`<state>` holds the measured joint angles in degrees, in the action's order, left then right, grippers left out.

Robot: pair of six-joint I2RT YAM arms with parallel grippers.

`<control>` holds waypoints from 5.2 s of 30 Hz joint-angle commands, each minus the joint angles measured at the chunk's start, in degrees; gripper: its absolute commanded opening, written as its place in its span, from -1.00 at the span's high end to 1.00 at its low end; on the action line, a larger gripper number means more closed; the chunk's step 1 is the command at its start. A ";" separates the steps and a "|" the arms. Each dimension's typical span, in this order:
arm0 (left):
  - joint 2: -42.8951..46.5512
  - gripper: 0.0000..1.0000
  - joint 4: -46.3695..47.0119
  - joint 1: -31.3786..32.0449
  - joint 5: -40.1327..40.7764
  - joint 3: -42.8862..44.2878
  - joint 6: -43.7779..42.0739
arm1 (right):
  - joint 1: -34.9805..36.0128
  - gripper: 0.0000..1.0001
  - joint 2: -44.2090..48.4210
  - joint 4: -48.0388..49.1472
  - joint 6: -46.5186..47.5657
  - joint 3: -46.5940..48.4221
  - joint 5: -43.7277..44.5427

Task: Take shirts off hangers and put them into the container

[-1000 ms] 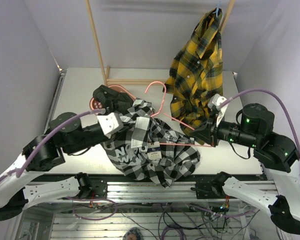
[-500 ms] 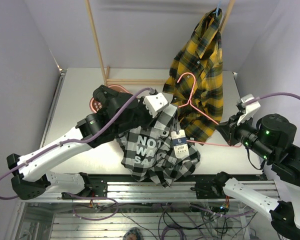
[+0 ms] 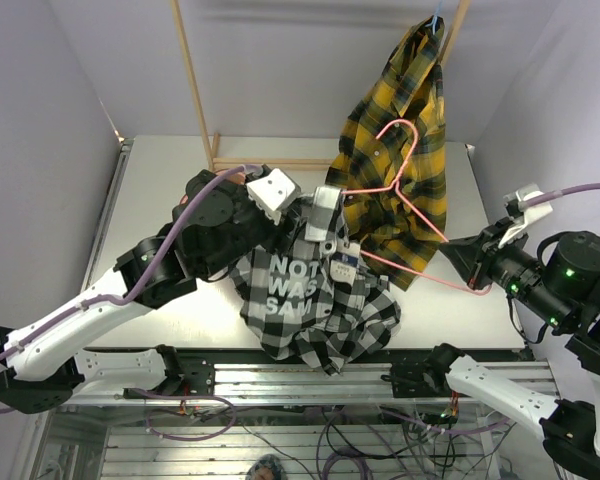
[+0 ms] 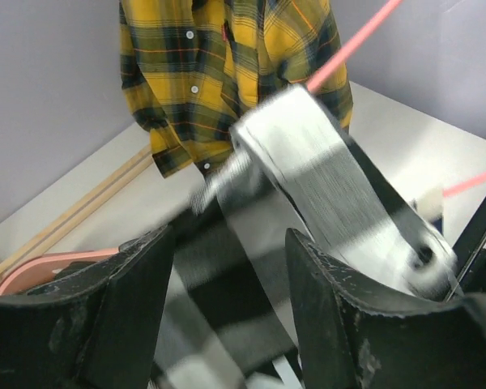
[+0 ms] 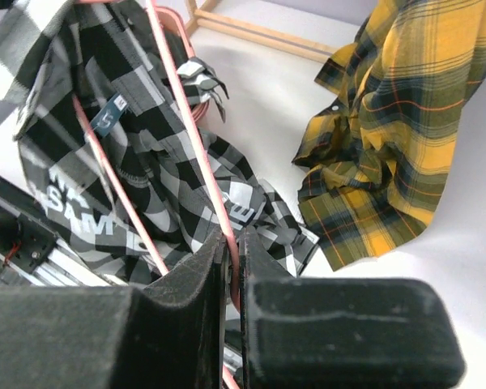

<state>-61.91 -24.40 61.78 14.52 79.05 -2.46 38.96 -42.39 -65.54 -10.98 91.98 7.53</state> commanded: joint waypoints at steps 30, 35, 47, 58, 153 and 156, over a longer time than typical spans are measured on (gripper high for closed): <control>7.73 -0.30 -0.31 0.36 6.89 -5.69 0.88 | -0.11 1.00 -0.50 -13.49 -8.68 14.40 -4.85; 6.82 -0.29 -0.56 0.41 6.16 -5.30 1.01 | -0.11 1.00 0.43 -13.66 -10.11 14.54 -10.06; 7.76 -0.26 -2.85 0.37 8.39 -7.74 0.77 | -0.18 1.00 -2.78 -11.73 -8.69 17.96 6.26; 16.51 -0.18 -0.45 0.36 11.78 -16.45 2.08 | -0.11 1.00 -8.19 16.70 0.21 6.27 11.56; 26.94 -0.03 4.27 -0.67 18.24 -27.80 4.02 | 4.02 -1.00 -22.06 57.34 -22.46 -64.53 4.84; 26.16 -0.03 4.08 -0.69 18.19 -27.66 3.94 | 4.09 -1.00 -22.31 62.82 -20.79 -66.77 1.55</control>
<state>-35.46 -21.04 61.41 33.74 51.16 1.13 42.72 -64.86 -10.79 -32.47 26.81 9.02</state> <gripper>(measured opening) 0.515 0.997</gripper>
